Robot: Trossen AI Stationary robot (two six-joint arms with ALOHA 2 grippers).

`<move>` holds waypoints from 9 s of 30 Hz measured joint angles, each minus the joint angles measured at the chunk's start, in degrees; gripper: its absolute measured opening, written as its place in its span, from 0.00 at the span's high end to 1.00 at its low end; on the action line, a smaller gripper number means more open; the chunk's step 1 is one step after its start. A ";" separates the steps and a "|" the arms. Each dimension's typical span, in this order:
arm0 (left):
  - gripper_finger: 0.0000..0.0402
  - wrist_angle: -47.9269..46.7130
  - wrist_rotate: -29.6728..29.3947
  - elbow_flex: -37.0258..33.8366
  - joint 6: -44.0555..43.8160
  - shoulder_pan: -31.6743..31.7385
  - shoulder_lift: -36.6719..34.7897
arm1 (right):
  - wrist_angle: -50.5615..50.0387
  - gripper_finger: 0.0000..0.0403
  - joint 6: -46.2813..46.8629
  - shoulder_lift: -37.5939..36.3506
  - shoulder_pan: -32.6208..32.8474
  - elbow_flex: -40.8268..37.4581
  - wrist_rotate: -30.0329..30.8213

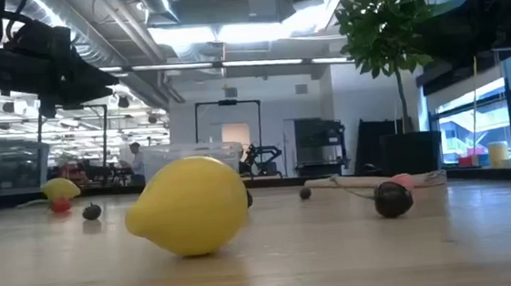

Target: Pick and placing Produce into tupperware

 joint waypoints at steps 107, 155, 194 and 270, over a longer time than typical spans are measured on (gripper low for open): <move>0.57 0.04 0.00 -0.01 -0.01 0.00 -0.01 | 1.56 0.56 -4.13 -0.02 -0.02 0.00 -0.01; 0.04 0.95 -7.71 28.56 -1.10 0.00 16.09 | 2.84 0.56 7.84 0.00 0.00 0.00 0.05; 0.12 -64.64 18.50 56.85 -48.34 32.45 68.79 | 3.18 0.56 15.04 0.00 0.00 0.00 -0.01; 0.21 -70.77 16.93 56.90 -37.60 49.83 96.07 | 3.19 0.56 12.02 0.00 0.00 0.00 0.01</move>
